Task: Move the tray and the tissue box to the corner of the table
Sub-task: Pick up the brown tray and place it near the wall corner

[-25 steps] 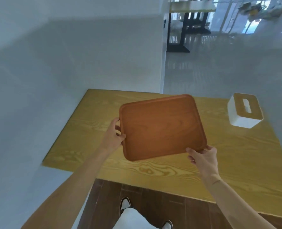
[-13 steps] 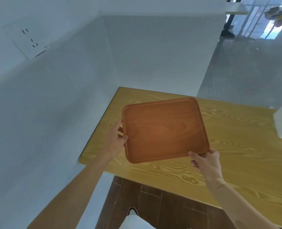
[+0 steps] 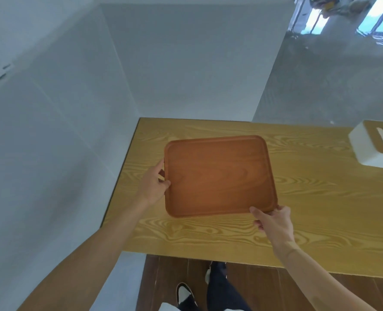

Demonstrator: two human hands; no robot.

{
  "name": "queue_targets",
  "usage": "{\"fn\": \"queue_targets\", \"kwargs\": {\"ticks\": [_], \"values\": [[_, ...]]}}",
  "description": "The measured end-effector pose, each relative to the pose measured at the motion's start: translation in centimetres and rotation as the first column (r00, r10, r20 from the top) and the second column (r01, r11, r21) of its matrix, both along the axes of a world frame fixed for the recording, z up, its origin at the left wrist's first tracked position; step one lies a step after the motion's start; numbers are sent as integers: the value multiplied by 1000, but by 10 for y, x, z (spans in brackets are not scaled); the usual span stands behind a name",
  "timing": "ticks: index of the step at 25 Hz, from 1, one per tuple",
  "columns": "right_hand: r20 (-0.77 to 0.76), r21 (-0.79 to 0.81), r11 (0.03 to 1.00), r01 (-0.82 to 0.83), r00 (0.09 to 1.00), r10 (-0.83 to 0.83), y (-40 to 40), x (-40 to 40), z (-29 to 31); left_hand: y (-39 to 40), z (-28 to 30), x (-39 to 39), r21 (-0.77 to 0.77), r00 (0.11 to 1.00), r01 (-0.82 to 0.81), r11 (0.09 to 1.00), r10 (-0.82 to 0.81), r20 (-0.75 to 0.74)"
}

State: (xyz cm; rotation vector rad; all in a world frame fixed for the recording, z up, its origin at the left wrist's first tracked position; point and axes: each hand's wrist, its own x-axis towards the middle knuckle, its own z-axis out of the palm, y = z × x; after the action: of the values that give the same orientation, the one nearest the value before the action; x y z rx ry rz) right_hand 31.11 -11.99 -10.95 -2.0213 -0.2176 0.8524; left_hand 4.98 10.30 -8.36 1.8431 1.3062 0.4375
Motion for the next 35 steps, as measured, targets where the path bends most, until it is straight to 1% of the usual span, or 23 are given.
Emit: {"fn": "queue_targets", "kwargs": {"ticks": [2,5,9,13,16,22,27,31,33,35], "values": [[-8,-1,1000,-2,1000,2,8,8,-3,14,-4,10,-1,999,12,1000,-12,-30],[-17,-16,1000,-8,1000,8,25,25,-11,37,-11,29,-46,998,11,999,-14,-56],[-34,-107,993,-42,999,39,50,59,-25,66,-20,62,-55,994,18,998,-24,-111],[-59,-177,982,-73,996,63,76,91,-42,89,-34,95,-46,979,14,999,-23,-204],[-80,-222,969,-110,992,95,95,113,-52,103,-46,118,-72,971,-9,997,-9,-240],[-76,-294,944,-149,988,133,132,142,-68,144,-69,156,-141,950,-32,989,-13,-311],[-26,-449,852,-269,957,288,165,159,-81,188,-96,186,-132,914,58,989,-106,-392],[28,-558,773,-301,925,380,183,171,-85,212,-115,200,-109,882,122,987,-158,-443],[89,-615,729,-303,891,445,188,174,-86,217,-123,205,-113,856,121,986,-162,-492],[170,-642,709,-292,847,503,190,176,-86,219,-130,207,-123,838,115,986,-162,-522]]}}
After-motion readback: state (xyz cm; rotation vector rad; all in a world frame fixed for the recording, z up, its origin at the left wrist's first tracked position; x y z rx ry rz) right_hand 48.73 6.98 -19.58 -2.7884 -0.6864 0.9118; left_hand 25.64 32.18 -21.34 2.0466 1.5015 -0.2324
